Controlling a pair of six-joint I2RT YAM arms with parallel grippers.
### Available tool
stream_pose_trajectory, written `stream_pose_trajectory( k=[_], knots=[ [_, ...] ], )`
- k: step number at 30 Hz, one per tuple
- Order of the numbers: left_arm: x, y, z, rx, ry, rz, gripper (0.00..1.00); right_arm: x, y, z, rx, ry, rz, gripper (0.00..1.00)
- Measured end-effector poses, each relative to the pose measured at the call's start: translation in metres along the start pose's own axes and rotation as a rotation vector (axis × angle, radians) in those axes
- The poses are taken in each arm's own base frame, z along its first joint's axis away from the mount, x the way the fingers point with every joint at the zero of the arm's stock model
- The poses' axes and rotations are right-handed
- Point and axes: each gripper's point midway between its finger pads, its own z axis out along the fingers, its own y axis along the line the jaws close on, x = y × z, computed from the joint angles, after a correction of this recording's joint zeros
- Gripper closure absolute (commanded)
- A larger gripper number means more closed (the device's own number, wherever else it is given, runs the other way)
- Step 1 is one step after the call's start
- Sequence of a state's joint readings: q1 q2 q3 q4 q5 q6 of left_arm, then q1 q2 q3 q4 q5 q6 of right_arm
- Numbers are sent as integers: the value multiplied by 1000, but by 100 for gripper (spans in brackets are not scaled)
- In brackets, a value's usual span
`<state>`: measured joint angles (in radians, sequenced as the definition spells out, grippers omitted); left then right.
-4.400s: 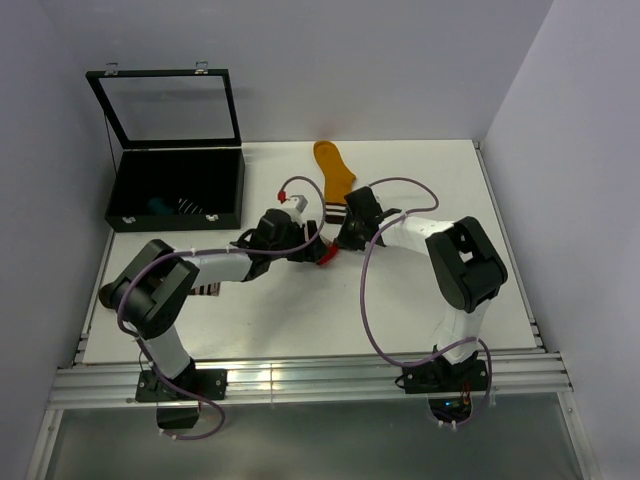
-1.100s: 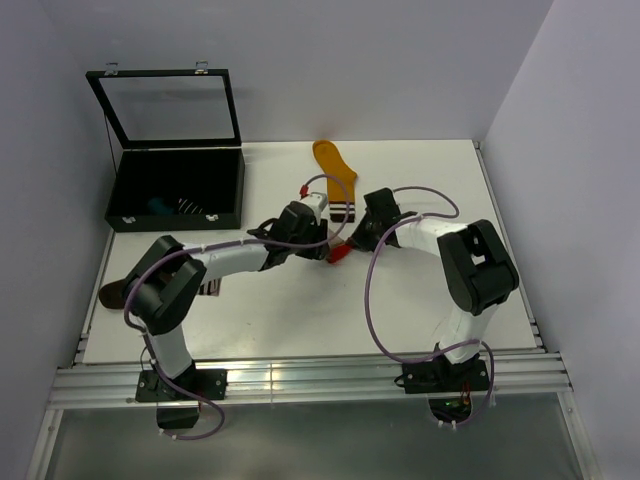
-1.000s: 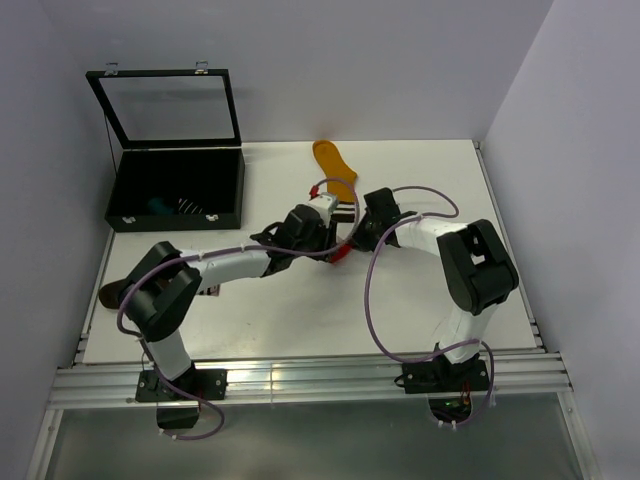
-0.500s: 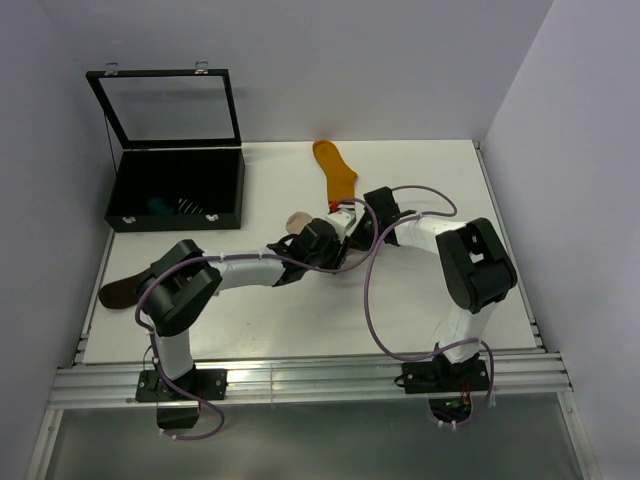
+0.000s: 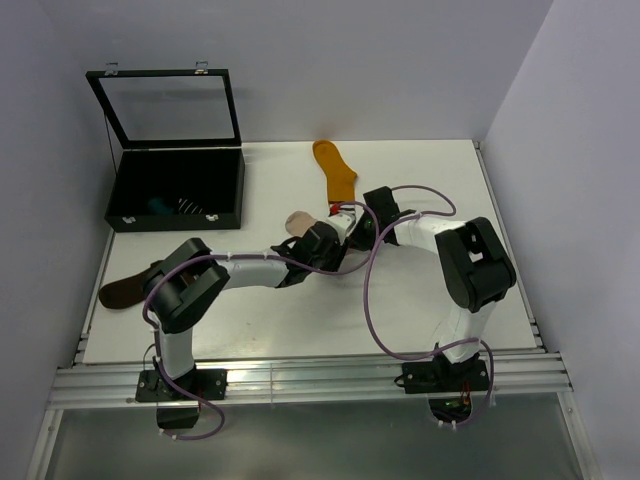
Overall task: Roll the socks
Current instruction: Roll the sock at the center of the board.
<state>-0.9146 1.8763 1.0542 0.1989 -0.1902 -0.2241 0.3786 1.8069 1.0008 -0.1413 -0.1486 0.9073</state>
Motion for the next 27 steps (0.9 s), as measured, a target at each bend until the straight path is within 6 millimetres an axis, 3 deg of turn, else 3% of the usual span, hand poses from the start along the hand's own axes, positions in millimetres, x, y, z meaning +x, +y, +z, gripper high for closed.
stream_pose_trajectory(
  k=[27],
  knots=[
    [-5,-2,-1,-27,-28,56,51,1,4,2,-14,13,-2,100]
  ],
)
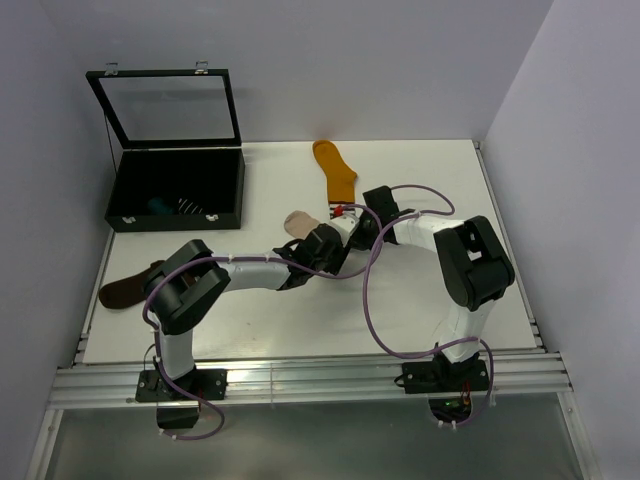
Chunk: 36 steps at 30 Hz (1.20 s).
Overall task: Roll the socks
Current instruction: Roll the sock at the center of the board.
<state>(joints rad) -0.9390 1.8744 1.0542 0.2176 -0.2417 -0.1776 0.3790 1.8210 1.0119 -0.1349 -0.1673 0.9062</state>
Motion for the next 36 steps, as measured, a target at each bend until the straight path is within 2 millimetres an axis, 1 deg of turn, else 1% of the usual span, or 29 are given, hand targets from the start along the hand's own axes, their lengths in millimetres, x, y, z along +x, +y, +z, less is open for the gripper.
stream_pose_trajectory(
  k=[18,24,27,36],
  knots=[
    [-5,5,1,-29,-14,15,51,1,1,1,-5,8,-9,100],
    [-6,6,6,-45,-14,23,51,1,4,2,-11,15,-10,100],
    [-3,7,10,-51,-5,26,51,1,4,2,-12,16,-10,100],
    [5,11,15,-85,21,27,51,1,4,2,-14,19,-10,100]
  ],
)
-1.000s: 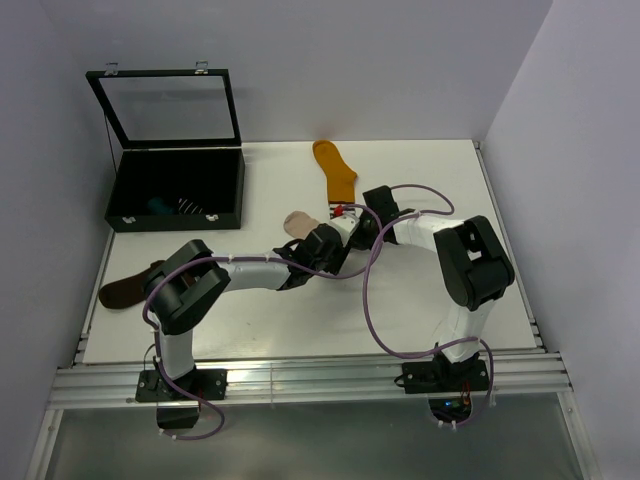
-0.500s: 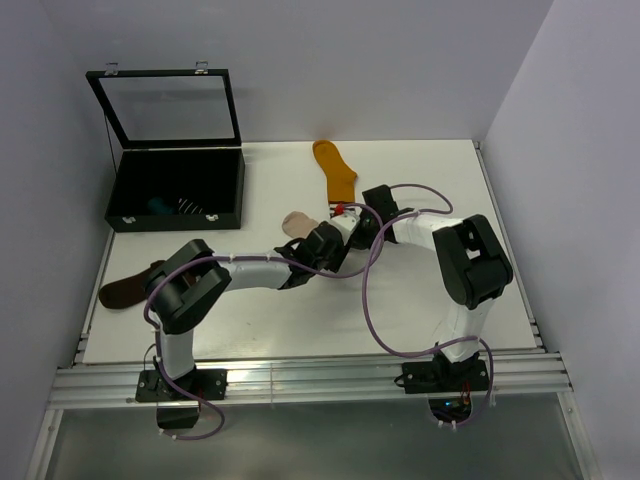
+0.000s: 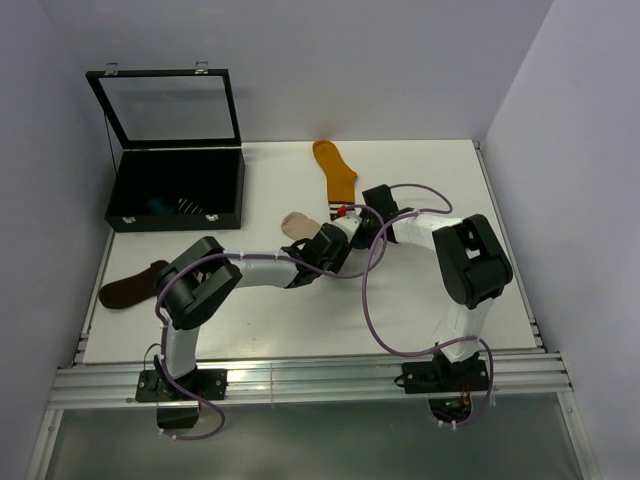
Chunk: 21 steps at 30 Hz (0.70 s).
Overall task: Roll the socks
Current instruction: Roll the sock at the center of the board.
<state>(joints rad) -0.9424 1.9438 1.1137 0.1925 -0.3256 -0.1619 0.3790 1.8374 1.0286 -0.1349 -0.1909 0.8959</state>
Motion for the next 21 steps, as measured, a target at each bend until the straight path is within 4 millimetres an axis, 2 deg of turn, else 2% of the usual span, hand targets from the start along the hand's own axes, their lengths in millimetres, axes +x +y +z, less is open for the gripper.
stream_pose_trajectory(
  k=[7,14,18,21],
  knots=[
    [5,7,6,-76,36,5,52,1,1,0,-6,8,0,100],
    [9,11,7,-112,60,11,65,3,2,-1,-12,16,0,100],
    [10,11,8,-118,69,8,87,3,2,-1,-14,20,0,100],
    [10,10,7,-118,71,7,100,3,3,-1,-15,19,0,100]
  ],
)
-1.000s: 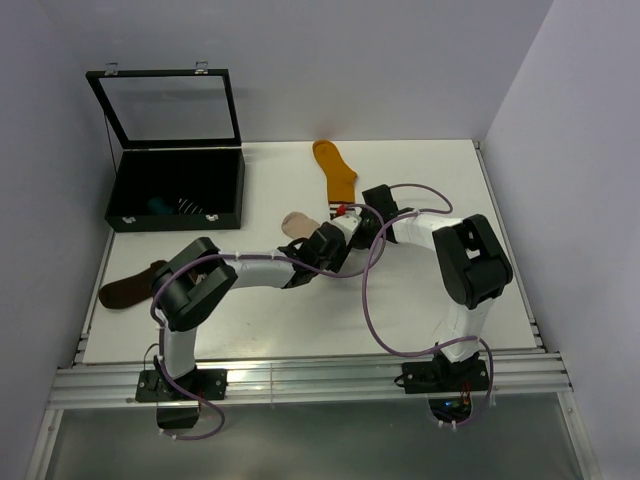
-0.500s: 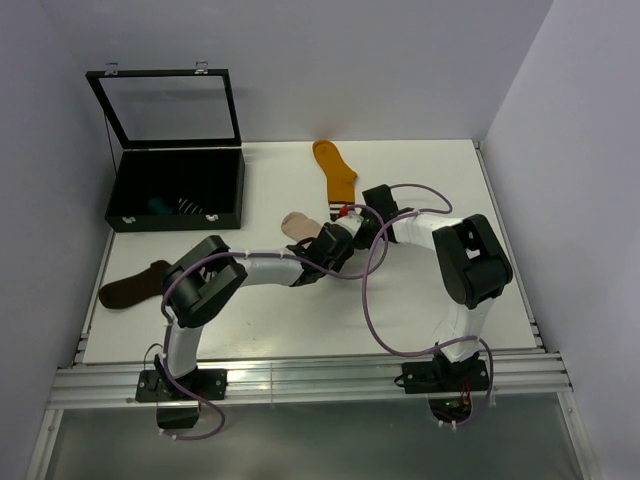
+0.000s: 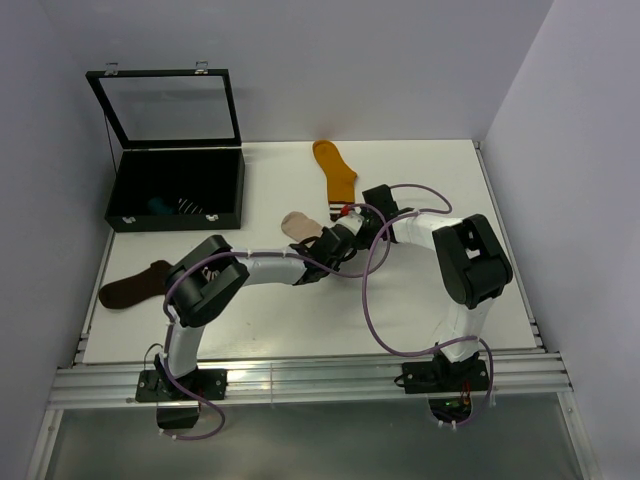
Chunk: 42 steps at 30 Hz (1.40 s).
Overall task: Roll the socks
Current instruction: Roll the sock at the center of the board.
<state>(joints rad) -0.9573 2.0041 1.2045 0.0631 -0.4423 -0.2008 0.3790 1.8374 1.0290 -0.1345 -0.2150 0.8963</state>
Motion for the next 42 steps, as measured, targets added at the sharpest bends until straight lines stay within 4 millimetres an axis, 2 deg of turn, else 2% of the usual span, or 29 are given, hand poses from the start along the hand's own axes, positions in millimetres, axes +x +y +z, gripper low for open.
stream_pose_trajectory(
  k=[2,4,5,7,8,11,13,19,22,30,38,42],
  knots=[
    [0,0,0,1,0,0,100,0,0,0,0,0,0,98],
    [0,0,0,3,0,0,100,0,0,0,-2,-2,-1,91],
    [0,-1,0,6,1,1,100,-1,1,0,-7,-5,-2,82],
    [0,-2,-1,15,3,-1,100,-1,2,-2,-14,-11,-5,71],
    [0,-2,-1,22,6,-5,100,-1,2,-3,-18,-15,-6,61],
    [0,-1,-3,55,23,-30,100,-4,7,-10,-33,-31,-23,50],
    [1,2,-5,89,43,-70,100,-10,15,-18,-57,-58,-35,47],
    [5,20,-7,172,98,-237,100,-30,40,-52,-149,-168,-54,43],
    [6,28,-6,213,121,-329,100,-33,42,-58,-174,-195,-57,42],
    [9,42,-6,372,174,-584,100,-11,21,-44,-174,-176,-51,39],
    [17,51,-14,443,182,-733,100,7,42,-34,-269,-169,-68,39],
    [19,52,-15,467,185,-774,100,13,46,-21,-285,-153,-69,40]
  ],
)
